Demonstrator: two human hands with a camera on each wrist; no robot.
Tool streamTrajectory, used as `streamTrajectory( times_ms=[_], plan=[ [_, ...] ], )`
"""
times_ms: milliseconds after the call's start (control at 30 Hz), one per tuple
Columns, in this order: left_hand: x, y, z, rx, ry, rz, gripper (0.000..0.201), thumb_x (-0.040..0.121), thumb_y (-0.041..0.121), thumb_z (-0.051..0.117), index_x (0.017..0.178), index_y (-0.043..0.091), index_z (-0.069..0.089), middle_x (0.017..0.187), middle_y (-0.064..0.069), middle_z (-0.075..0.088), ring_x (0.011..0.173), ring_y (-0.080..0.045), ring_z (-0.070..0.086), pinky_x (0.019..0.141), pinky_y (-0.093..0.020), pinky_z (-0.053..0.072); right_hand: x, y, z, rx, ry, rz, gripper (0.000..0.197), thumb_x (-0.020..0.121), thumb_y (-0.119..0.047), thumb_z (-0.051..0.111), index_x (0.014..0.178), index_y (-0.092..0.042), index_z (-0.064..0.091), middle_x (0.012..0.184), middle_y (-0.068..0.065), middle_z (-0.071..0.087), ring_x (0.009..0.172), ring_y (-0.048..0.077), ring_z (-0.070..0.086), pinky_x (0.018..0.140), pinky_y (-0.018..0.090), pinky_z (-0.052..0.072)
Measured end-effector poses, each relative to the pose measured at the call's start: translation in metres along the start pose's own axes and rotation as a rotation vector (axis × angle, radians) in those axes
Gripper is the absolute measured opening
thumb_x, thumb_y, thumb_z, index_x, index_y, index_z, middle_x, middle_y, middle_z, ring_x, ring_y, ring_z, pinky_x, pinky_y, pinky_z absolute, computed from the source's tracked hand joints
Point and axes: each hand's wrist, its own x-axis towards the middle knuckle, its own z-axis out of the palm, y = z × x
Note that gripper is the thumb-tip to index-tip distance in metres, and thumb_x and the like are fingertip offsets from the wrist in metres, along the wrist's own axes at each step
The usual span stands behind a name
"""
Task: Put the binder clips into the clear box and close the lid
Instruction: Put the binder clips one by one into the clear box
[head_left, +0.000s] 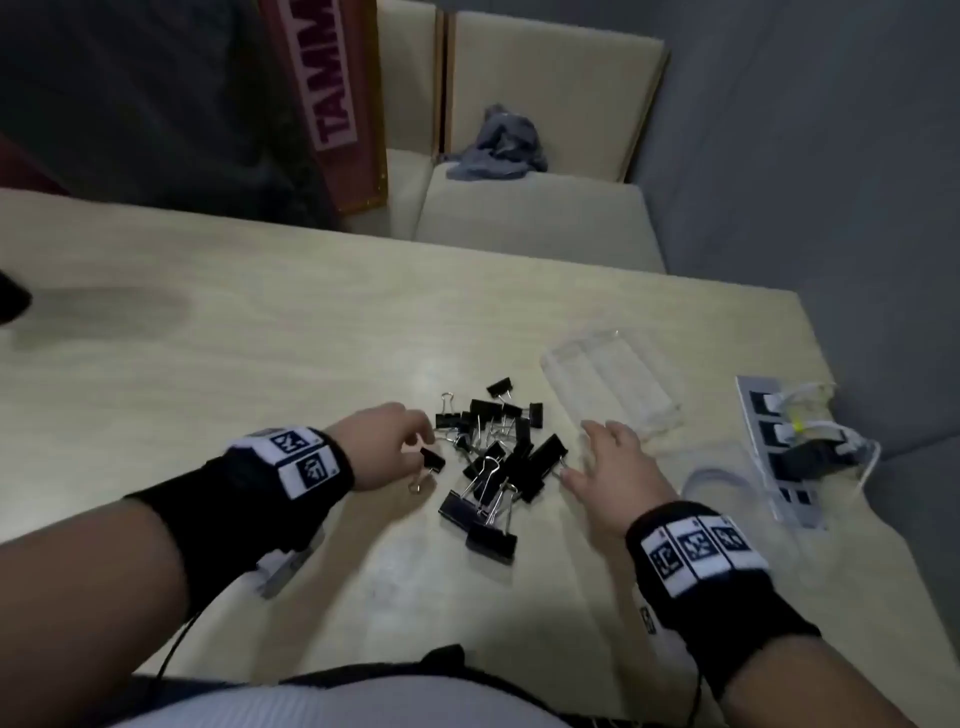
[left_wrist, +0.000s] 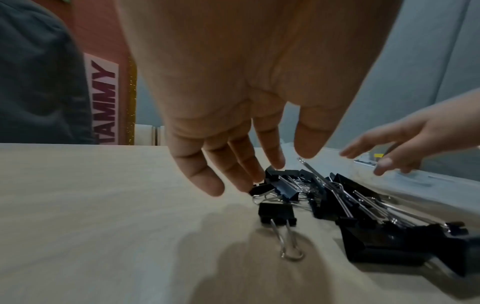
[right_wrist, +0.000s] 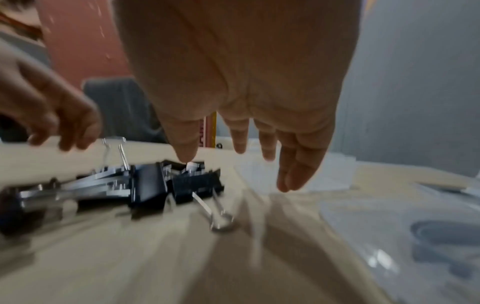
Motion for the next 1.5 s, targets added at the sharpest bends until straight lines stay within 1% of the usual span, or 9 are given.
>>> streamTrajectory(
  times_ms=[100, 233, 533, 667, 800, 900, 1066, 1200, 1500],
  plan=[
    [0.013, 0.005, 0.002, 0.025, 0.054, 0.040, 0.035, 0.087, 0.031, 0.056, 0.121, 0.028, 0.054, 0.122, -0.003, 0.050, 0.109, -0.021, 0.053, 0.096, -0.037, 0.045, 0.007, -0.004, 0.008, -0.090, 0.029, -0.017, 0.064, 0.086, -0.041, 0.055, 0.142, -0.016, 0.033, 0.155, 0.006, 0.020, 0.130, 0.030, 0.041, 0.107, 0.045, 0.038],
    [0.018, 0.014, 0.012, 0.096, 0.094, 0.107, 0.038, 0.085, 0.031, 0.053, 0.124, 0.030, 0.052, 0.127, -0.002, 0.049, 0.112, -0.024, 0.048, 0.095, -0.043, 0.046, 0.006, -0.001, 0.012, -0.127, 0.035, -0.132, 0.032, 0.082, -0.026, 0.053, 0.112, -0.016, 0.057, 0.125, 0.001, 0.045, 0.100, 0.021, 0.054, 0.089, 0.037, 0.048],
    [0.021, 0.034, 0.028, 0.333, 0.033, 0.296, 0.054, 0.081, 0.048, 0.057, 0.132, 0.035, 0.044, 0.135, 0.004, 0.044, 0.125, -0.023, 0.038, 0.100, -0.043, 0.038, 0.003, 0.012, 0.004, -0.270, -0.044, -0.308, 0.007, 0.074, -0.015, 0.048, 0.075, -0.023, 0.049, 0.098, -0.002, 0.052, 0.084, 0.024, 0.055, 0.072, 0.035, 0.045],
    [0.023, 0.040, 0.029, 0.372, 0.042, 0.385, 0.058, 0.081, 0.052, 0.057, 0.135, 0.042, 0.039, 0.135, 0.006, 0.043, 0.129, -0.022, 0.034, 0.104, -0.043, 0.033, -0.004, 0.013, 0.006, -0.249, 0.071, -0.303, 0.010, 0.074, -0.014, 0.055, 0.084, -0.019, 0.056, 0.127, 0.003, 0.051, 0.102, 0.030, 0.053, 0.086, 0.039, 0.043],
    [0.025, 0.049, 0.034, 0.480, 0.028, 0.482, 0.053, 0.081, 0.053, 0.056, 0.132, 0.047, 0.044, 0.126, 0.005, 0.047, 0.121, -0.023, 0.039, 0.099, -0.043, 0.034, -0.011, 0.005, 0.013, -0.138, 0.280, -0.344, 0.017, 0.074, -0.013, 0.058, 0.091, -0.017, 0.056, 0.106, 0.003, 0.053, 0.094, 0.025, 0.051, 0.081, 0.038, 0.042],
    [0.024, 0.053, 0.039, 0.542, 0.030, 0.538, 0.039, 0.079, 0.048, 0.058, 0.116, 0.037, 0.060, 0.117, 0.003, 0.053, 0.112, -0.026, 0.045, 0.090, -0.044, 0.038, -0.008, -0.001, 0.024, -0.154, 0.206, -0.444, 0.030, 0.076, -0.009, 0.058, 0.103, -0.020, 0.059, 0.108, 0.000, 0.058, 0.091, 0.026, 0.055, 0.076, 0.036, 0.043],
    [0.022, 0.051, 0.048, 0.624, 0.135, 0.634, 0.018, 0.074, 0.033, 0.063, 0.090, 0.025, 0.065, 0.091, 0.006, 0.065, 0.090, -0.027, 0.056, 0.074, -0.044, 0.047, -0.013, 0.001, 0.036, -0.261, 0.030, -0.396, 0.062, 0.080, -0.013, 0.053, 0.138, -0.031, 0.039, 0.140, -0.002, 0.045, 0.114, 0.027, 0.049, 0.093, 0.040, 0.042],
    [0.024, 0.053, 0.051, 0.623, 0.187, 0.632, 0.028, 0.078, 0.023, 0.060, 0.106, 0.023, 0.061, 0.084, 0.005, 0.065, 0.090, -0.027, 0.055, 0.079, -0.045, 0.045, -0.014, 0.001, 0.035, -0.285, 0.083, -0.358, 0.047, 0.082, -0.021, 0.057, 0.128, -0.026, 0.045, 0.117, 0.005, 0.051, 0.099, 0.029, 0.052, 0.081, 0.040, 0.047],
    [0.029, 0.066, 0.052, 0.814, 0.205, 0.708, 0.010, 0.075, 0.026, 0.066, 0.084, 0.029, 0.071, 0.079, 0.009, 0.063, 0.086, -0.025, 0.056, 0.077, -0.043, 0.046, -0.010, 0.011, 0.045, -0.230, 0.089, -0.232, 0.025, 0.085, -0.025, 0.056, 0.105, -0.013, 0.048, 0.112, 0.008, 0.048, 0.088, 0.030, 0.055, 0.064, 0.036, 0.046]
  ],
)
